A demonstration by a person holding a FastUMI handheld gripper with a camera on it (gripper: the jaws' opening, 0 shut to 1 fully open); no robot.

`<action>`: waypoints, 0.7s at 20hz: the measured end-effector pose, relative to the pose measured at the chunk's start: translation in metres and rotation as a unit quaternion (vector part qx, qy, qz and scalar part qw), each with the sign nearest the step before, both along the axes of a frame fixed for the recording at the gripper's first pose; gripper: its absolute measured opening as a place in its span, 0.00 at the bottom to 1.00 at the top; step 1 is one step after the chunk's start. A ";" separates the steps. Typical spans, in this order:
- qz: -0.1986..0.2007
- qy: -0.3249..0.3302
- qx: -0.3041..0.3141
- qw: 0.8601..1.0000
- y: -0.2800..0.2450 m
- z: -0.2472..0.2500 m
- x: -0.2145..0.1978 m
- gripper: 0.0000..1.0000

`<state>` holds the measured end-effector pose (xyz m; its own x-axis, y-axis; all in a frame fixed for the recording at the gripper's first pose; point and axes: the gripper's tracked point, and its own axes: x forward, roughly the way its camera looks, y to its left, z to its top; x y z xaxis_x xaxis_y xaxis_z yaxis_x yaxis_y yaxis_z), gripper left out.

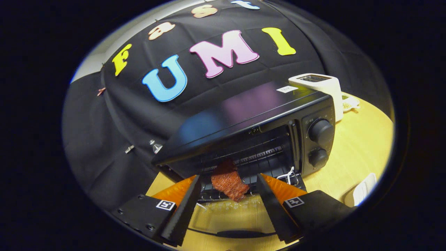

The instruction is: Open the toaster oven, put the food inside, and close the toaster oven door.

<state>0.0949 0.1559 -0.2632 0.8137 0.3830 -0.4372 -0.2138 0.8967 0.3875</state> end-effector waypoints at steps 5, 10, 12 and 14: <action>0.036 0.021 -0.054 0.998 -0.012 0.004 -0.046 0.98; 0.063 0.050 -0.114 0.990 -0.028 -0.004 -0.091 0.98; 0.064 0.057 -0.133 0.987 -0.038 -0.012 -0.102 0.98; 0.065 0.083 -0.148 0.983 -0.041 -0.031 -0.116 0.98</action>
